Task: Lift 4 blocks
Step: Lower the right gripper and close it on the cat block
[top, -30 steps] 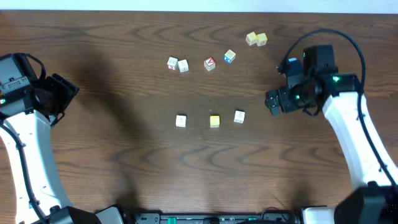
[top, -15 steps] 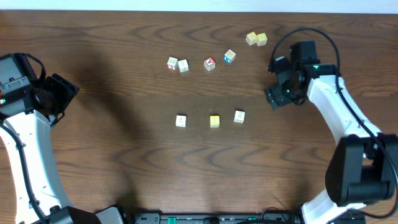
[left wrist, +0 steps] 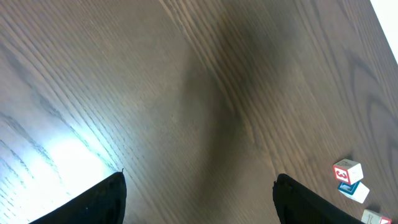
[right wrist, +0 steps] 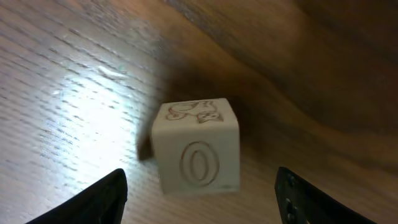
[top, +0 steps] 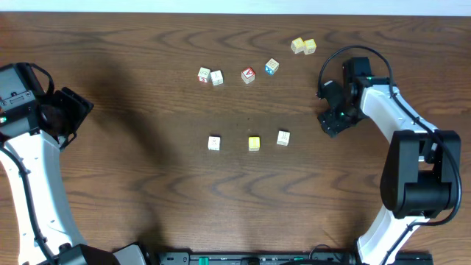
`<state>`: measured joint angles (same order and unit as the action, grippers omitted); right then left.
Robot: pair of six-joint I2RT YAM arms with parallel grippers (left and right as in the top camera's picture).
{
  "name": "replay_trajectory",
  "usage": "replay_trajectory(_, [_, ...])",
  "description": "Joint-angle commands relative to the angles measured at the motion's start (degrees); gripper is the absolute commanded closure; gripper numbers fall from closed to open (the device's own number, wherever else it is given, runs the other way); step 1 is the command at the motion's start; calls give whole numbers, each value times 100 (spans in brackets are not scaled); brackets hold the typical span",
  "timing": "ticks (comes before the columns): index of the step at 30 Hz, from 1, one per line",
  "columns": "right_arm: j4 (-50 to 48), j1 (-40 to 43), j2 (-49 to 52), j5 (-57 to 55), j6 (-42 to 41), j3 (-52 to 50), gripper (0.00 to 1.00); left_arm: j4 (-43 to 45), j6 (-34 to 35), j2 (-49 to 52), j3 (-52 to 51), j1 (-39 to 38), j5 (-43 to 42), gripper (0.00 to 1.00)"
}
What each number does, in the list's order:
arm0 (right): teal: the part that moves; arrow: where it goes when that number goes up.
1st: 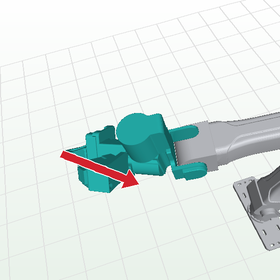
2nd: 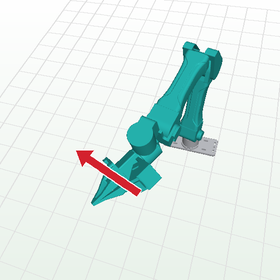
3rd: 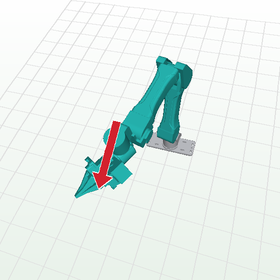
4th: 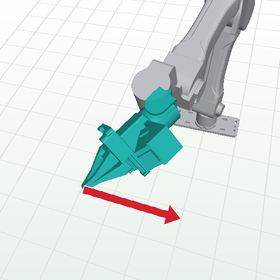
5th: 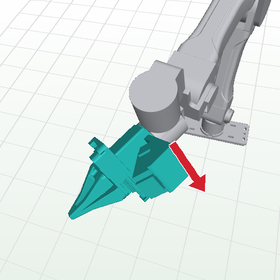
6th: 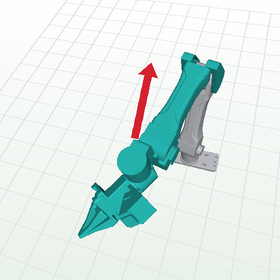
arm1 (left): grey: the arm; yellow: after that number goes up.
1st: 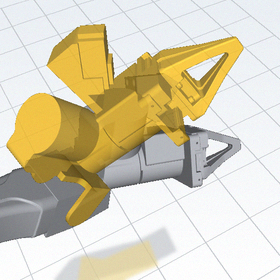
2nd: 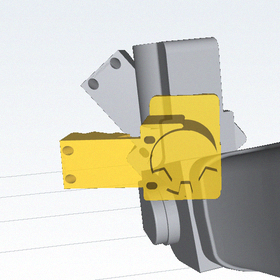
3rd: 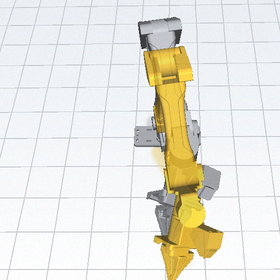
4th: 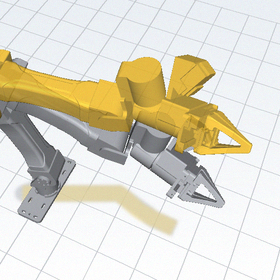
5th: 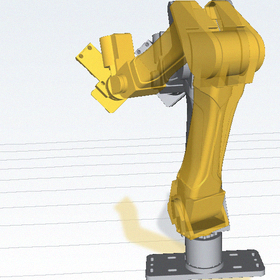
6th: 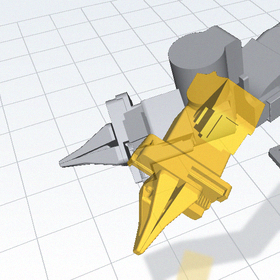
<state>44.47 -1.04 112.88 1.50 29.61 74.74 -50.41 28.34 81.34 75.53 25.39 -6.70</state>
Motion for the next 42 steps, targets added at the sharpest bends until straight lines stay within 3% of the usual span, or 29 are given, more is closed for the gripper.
replay_trajectory(1, [-90,153,83,476,328,52,27,-11,4,48,35,20,31,24])
replay_trajectory(13, [-599,170,164,931,433,52,18,-11,4,48,35,20,33,24])
replay_trajectory(22, [-597,170,365,909,431,50,33,-11,4,48,35,20,33,24])
replay_trajectory(28, [-597,170,365,907,315,50,56,-11,4,48,35,20,33,24])
replay_trajectory(33, [-577,168,365,909,-232,52,62,-11,4,48,35,20,33,24])
replay_trajectory(38, [-485,164,363,911,-1294,52,70,-11,4,48,35,20,33,24])
replay_trajectory(42, [-273,85,363,911,-2015,52,70,-11,4,48,35,20,33,24])
